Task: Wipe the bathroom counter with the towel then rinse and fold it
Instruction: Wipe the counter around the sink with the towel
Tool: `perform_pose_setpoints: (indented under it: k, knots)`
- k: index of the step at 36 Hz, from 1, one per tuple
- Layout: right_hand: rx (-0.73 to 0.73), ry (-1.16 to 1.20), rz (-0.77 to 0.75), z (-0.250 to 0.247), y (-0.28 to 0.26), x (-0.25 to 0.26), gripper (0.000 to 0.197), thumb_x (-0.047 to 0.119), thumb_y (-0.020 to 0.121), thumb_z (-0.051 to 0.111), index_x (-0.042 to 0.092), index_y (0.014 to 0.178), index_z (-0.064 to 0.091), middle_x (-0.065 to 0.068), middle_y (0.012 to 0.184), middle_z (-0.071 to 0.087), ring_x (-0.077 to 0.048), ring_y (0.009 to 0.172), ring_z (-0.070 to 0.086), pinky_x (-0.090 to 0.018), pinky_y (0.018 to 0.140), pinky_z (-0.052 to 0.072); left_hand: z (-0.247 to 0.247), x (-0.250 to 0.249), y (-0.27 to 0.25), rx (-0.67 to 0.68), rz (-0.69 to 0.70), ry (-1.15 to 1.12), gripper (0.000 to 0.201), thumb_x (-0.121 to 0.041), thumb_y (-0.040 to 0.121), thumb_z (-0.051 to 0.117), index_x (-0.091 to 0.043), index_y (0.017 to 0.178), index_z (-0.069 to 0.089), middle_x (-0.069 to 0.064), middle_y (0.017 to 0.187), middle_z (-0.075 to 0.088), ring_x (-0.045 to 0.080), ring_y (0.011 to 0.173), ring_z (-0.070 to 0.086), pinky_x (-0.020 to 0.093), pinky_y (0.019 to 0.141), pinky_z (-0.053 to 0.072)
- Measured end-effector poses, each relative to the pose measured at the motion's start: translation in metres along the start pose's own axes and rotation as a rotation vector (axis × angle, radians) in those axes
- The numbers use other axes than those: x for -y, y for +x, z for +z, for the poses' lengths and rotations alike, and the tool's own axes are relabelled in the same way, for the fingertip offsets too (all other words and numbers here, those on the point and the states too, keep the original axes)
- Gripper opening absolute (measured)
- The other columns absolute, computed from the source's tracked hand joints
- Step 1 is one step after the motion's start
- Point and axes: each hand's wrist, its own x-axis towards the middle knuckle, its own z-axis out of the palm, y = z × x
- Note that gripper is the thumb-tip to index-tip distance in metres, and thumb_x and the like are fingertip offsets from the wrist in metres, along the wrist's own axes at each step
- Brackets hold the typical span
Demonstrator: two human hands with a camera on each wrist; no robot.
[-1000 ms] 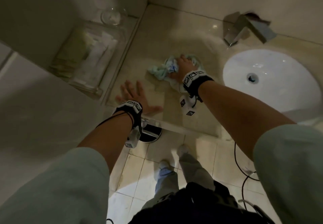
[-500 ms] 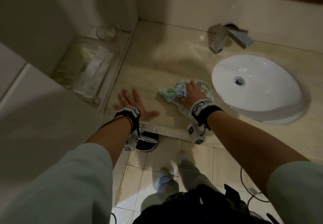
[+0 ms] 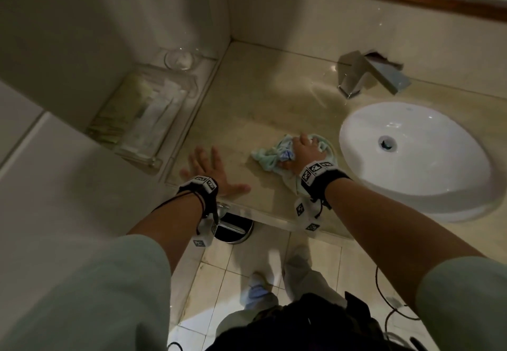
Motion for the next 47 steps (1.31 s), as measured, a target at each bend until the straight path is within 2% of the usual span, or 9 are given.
perform_pose_setpoints:
  k: [7, 13, 15, 19, 22, 24, 28, 38, 47]
  knots:
    - [0.048, -0.035, -0.034, -0.014, 0.01, 0.001, 0.093, 0.058, 0.085, 0.058, 0.017, 0.152, 0.009, -0.003, 0.161, -0.001, -0.035, 0.147, 0.001, -0.059, 0.114, 0.014, -0.003, -0.002, 0.003, 0.03, 0.009, 0.008, 0.149, -0.097, 0.04, 0.05, -0.029, 0.133, -0.045, 0.011, 0.139, -0.052, 0.042, 0.133, -0.037, 0.071, 0.106, -0.002]
    - [0.071, -0.074, -0.114, -0.027, 0.028, -0.006, 0.099, 0.061, 0.08, 0.062, 0.02, 0.153, 0.008, -0.004, 0.16, -0.006, -0.035, 0.147, 0.0, -0.06, 0.114, 0.012, -0.005, -0.01, -0.002, -0.008, -0.057, 0.029, 0.142, -0.089, 0.052, 0.056, -0.029, 0.138, -0.039, 0.008, 0.145, -0.045, 0.037, 0.139, -0.03, 0.064, 0.111, 0.0]
    - [0.074, -0.086, -0.141, -0.031, 0.036, -0.007, 0.099, 0.062, 0.078, 0.064, 0.021, 0.152, 0.013, -0.005, 0.16, -0.003, -0.036, 0.146, 0.003, -0.061, 0.113, 0.014, -0.005, -0.015, -0.003, -0.026, -0.069, 0.028, 0.138, -0.085, 0.057, 0.058, -0.028, 0.142, -0.034, 0.009, 0.149, -0.039, 0.037, 0.141, -0.025, 0.061, 0.113, 0.002]
    - [0.113, -0.125, -0.156, -0.037, 0.053, -0.006, 0.097, 0.072, 0.071, 0.061, 0.024, 0.146, 0.023, -0.005, 0.153, 0.011, -0.036, 0.141, 0.017, -0.058, 0.111, 0.02, -0.008, -0.017, 0.003, -0.059, -0.09, 0.02, 0.137, -0.089, 0.054, 0.055, -0.028, 0.146, -0.026, 0.009, 0.153, -0.032, 0.036, 0.143, -0.019, 0.059, 0.115, 0.004]
    - [0.171, -0.136, -0.195, -0.043, 0.063, -0.009, 0.108, 0.073, 0.074, 0.058, 0.022, 0.153, 0.005, -0.004, 0.16, -0.01, -0.037, 0.146, -0.002, -0.058, 0.115, 0.01, -0.014, -0.028, 0.006, -0.101, -0.105, 0.02, 0.137, -0.091, 0.052, 0.054, -0.026, 0.148, -0.018, 0.008, 0.153, -0.03, 0.034, 0.145, -0.011, 0.055, 0.115, 0.008]
    - [0.187, -0.141, -0.191, -0.046, 0.065, -0.008, 0.108, 0.069, 0.078, 0.058, 0.02, 0.153, -0.002, -0.005, 0.159, -0.017, -0.036, 0.146, -0.009, -0.059, 0.115, 0.007, -0.015, -0.037, 0.007, -0.154, -0.102, -0.014, 0.136, -0.086, 0.052, 0.061, -0.026, 0.149, -0.014, 0.007, 0.154, -0.027, 0.033, 0.145, -0.009, 0.054, 0.116, 0.008]
    - [0.2, -0.157, -0.22, -0.048, 0.076, -0.007, 0.108, 0.069, 0.077, 0.057, 0.017, 0.152, -0.001, -0.008, 0.159, -0.015, -0.038, 0.146, -0.006, -0.06, 0.115, 0.01, -0.02, -0.054, 0.015, -0.207, -0.114, -0.082, 0.138, -0.082, 0.051, 0.067, -0.026, 0.15, -0.011, 0.002, 0.156, -0.023, 0.029, 0.146, -0.009, 0.054, 0.117, 0.007]
    - [0.214, -0.132, -0.195, -0.048, 0.081, -0.006, 0.112, 0.073, 0.074, 0.058, 0.022, 0.152, -0.003, -0.003, 0.159, -0.02, -0.036, 0.146, -0.012, -0.065, 0.112, 0.008, -0.03, -0.078, 0.032, -0.14, -0.104, -0.068, 0.127, -0.075, 0.064, 0.065, -0.025, 0.151, -0.012, 0.003, 0.156, -0.026, 0.027, 0.146, -0.013, 0.049, 0.118, 0.003]
    - [0.193, -0.101, -0.173, -0.05, 0.078, -0.006, 0.11, 0.07, 0.075, 0.06, 0.023, 0.152, -0.002, -0.001, 0.159, -0.018, -0.034, 0.146, -0.011, -0.063, 0.113, 0.01, -0.046, -0.076, 0.048, -0.104, -0.066, 0.008, 0.127, -0.076, 0.065, 0.063, -0.023, 0.15, -0.015, 0.006, 0.155, -0.029, 0.029, 0.145, -0.015, 0.047, 0.119, 0.004]
